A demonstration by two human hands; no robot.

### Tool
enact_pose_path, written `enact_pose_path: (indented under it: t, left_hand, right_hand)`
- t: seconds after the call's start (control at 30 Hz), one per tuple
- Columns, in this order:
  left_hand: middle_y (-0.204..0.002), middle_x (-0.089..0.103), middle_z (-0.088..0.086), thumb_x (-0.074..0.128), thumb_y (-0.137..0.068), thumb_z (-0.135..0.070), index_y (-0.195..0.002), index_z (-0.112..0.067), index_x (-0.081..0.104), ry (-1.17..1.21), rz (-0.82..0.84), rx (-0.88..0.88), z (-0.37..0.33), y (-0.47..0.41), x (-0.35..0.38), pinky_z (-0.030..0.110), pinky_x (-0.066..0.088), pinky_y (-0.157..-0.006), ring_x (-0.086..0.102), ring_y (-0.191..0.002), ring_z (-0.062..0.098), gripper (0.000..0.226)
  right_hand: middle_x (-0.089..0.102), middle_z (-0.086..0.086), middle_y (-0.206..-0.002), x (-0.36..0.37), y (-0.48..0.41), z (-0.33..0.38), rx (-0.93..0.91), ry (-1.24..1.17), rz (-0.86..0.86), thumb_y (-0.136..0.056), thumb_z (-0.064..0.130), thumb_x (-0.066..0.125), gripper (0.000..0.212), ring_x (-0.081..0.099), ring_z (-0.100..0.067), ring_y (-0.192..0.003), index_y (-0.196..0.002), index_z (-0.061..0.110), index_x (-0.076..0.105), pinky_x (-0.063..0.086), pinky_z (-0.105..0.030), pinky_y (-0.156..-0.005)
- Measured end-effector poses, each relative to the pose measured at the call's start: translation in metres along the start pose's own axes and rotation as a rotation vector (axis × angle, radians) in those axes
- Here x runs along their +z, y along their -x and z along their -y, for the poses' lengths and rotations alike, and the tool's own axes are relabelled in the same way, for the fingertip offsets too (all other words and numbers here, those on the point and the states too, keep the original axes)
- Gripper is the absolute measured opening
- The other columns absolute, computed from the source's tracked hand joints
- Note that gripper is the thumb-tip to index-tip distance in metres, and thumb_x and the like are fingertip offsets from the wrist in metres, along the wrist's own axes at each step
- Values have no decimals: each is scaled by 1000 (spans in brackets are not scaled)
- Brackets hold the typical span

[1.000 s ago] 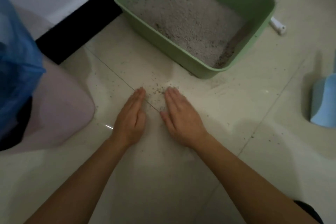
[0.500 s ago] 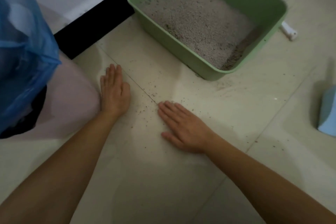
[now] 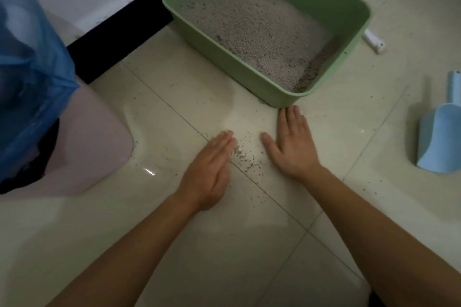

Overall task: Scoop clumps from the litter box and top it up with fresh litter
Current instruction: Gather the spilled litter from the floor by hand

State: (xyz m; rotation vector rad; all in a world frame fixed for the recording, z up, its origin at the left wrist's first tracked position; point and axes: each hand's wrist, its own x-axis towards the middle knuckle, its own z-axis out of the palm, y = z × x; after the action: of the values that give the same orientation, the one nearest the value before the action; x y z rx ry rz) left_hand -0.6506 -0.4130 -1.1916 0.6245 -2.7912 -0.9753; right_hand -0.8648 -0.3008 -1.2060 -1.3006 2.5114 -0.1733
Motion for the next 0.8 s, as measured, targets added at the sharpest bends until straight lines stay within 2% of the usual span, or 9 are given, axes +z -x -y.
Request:
enact_pose_path:
  t: [0.13,0.23,0.33,0.4,0.47,0.57,0.63,0.7,0.8]
  left_hand:
    - [-159,18,7,20,-89,-27,-151,-3,24,-19,-336,-321,45,16,-23,38,9,-122,12,-149,15,66]
    - [-161,13,12,17,-88,-28,-153,-1,17,-55,-370,-514,63,30,-29,38,3,-122,7,-149,16,70]
    - [-161,9,12,21,-87,-31,-152,1,14,-70,-228,-390,52,34,-15,37,1,-122,3,-149,16,73]
    - [-160,7,9,25,-87,-30,-152,2,13,-15,-174,-288,34,33,-4,38,3,-122,3,-150,17,73]
    - [-161,7,6,25,-88,-31,-153,-3,12,108,-148,-264,16,33,3,36,6,-122,5,-150,14,72]
    - [-162,15,4,26,-89,-29,-154,-6,16,239,-192,-266,-1,37,2,37,15,-122,12,-149,10,69]
    - [-160,20,8,27,-88,-24,-152,-2,21,197,-255,-240,5,38,-6,38,16,-121,16,-149,13,68]
    - [-160,19,10,27,-86,-23,-151,0,22,139,-318,-261,23,32,-19,36,13,-122,15,-149,15,69]
    - [-161,14,9,23,-88,-27,-153,-3,20,126,-390,-401,57,5,-43,29,7,-122,10,-149,14,69]
  right_hand:
    - [-19,-10,-163,11,20,24,-220,83,68,-101,61,9,78,-21,-20,-149,-156,9,-10,-3,-40,-124]
    - [-16,-7,-164,13,25,31,-424,57,141,-103,58,14,74,-20,-15,-150,-157,12,-8,-2,-38,-124]
    - [-4,-4,-165,7,10,48,-578,-9,166,-104,54,19,70,-10,-13,-152,-158,12,2,1,-34,-124]
    - [4,-5,-165,1,-14,62,-585,-43,131,-105,51,22,68,-2,-15,-152,-158,11,8,3,-32,-124]
    - [7,-9,-165,-3,-47,75,-546,-45,75,-106,48,24,66,3,-18,-152,-158,9,11,3,-32,-124]
    - [4,-11,-165,-7,-99,95,-464,-67,116,-106,47,22,66,-1,-20,-152,-158,8,8,0,-31,-123]
    - [0,-10,-166,-4,-120,110,-454,-40,169,-105,48,19,67,-4,-20,-152,-158,9,5,-2,-33,-123]
    - [0,-10,-166,2,-119,120,-520,11,176,-105,49,17,67,-4,-20,-152,-158,9,5,-1,-36,-124]
    - [0,-8,-165,12,-80,113,-676,54,168,-105,51,14,67,-5,-20,-152,-158,11,5,1,-38,-124]
